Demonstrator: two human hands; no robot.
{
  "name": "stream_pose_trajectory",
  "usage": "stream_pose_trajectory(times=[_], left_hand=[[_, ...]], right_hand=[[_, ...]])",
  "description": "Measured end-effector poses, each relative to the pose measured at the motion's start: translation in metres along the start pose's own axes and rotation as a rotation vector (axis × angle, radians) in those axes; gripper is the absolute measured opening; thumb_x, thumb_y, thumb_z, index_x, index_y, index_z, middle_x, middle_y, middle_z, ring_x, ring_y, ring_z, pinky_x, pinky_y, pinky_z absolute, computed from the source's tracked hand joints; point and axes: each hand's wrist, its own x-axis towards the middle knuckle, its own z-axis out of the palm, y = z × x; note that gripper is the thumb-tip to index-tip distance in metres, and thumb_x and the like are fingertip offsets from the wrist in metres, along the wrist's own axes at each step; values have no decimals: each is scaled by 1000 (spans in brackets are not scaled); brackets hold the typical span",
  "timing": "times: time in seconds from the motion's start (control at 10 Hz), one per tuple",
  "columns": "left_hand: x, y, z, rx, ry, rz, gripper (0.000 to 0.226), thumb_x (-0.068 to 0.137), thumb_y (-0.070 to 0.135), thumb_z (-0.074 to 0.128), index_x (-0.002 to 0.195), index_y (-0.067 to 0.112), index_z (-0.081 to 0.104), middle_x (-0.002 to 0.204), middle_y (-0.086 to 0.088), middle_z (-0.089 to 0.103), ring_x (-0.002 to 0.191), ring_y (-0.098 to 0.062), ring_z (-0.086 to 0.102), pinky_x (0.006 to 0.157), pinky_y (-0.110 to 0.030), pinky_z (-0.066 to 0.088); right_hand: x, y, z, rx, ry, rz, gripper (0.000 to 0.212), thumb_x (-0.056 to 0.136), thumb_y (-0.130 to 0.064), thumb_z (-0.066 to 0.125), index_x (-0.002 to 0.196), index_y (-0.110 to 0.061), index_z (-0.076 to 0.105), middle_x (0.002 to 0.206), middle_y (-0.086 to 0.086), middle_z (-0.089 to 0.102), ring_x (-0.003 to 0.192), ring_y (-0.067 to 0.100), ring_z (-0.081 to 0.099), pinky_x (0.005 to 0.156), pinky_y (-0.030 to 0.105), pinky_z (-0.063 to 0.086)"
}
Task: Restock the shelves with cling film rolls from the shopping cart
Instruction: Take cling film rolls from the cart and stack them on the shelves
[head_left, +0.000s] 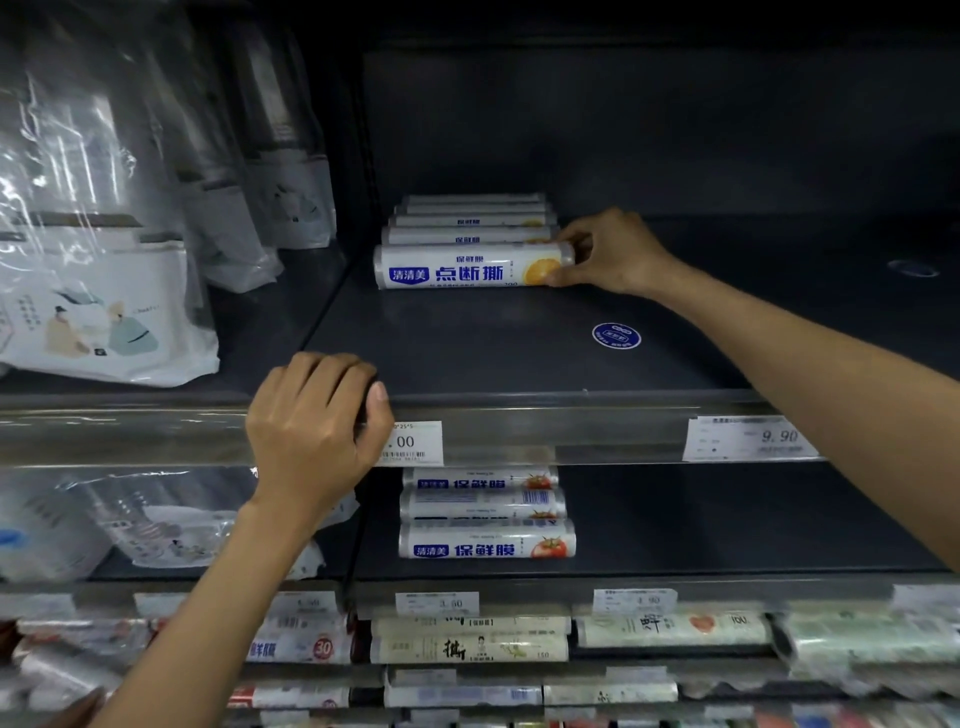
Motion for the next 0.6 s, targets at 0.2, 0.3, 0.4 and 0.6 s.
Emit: stream_pose_trajectory(times=[0.2,0.3,0.4,0.6], left_hand=[[0,1,0,-6,-2,-4,35,93,15,42,74,2,68,76,-12,69,63,-28,61,54,-33,37],[1,1,0,-5,1,-1,35,93,15,42,74,2,68,76,-11,69,63,-28,60,54,-32,36],[1,1,-1,-7,3,3,35,93,15,42,74,2,68,76,-11,69,63,-28,60,54,-32,35],[2,1,-2,-17,-10,-7,35,93,15,42,74,2,68,76,-11,69,63,-27,60,55,-31,35]], right_hand=[[0,3,7,11,44,-1,47,69,-31,82,108,-9,68,103,6,69,100,20,62,94,32,45],[0,3,9,15,70,-11,49,69,-31,82,110,-8,67,106,7,69,102,21,61,96,29,43],[3,8,11,-1,65,-1,49,68,-34,82,107,-9,68,104,8,69,104,24,59,96,28,40],[4,11,10,29,11,33,65,67,-35,83,122,-9,59,116,7,64,111,23,57,99,36,45]])
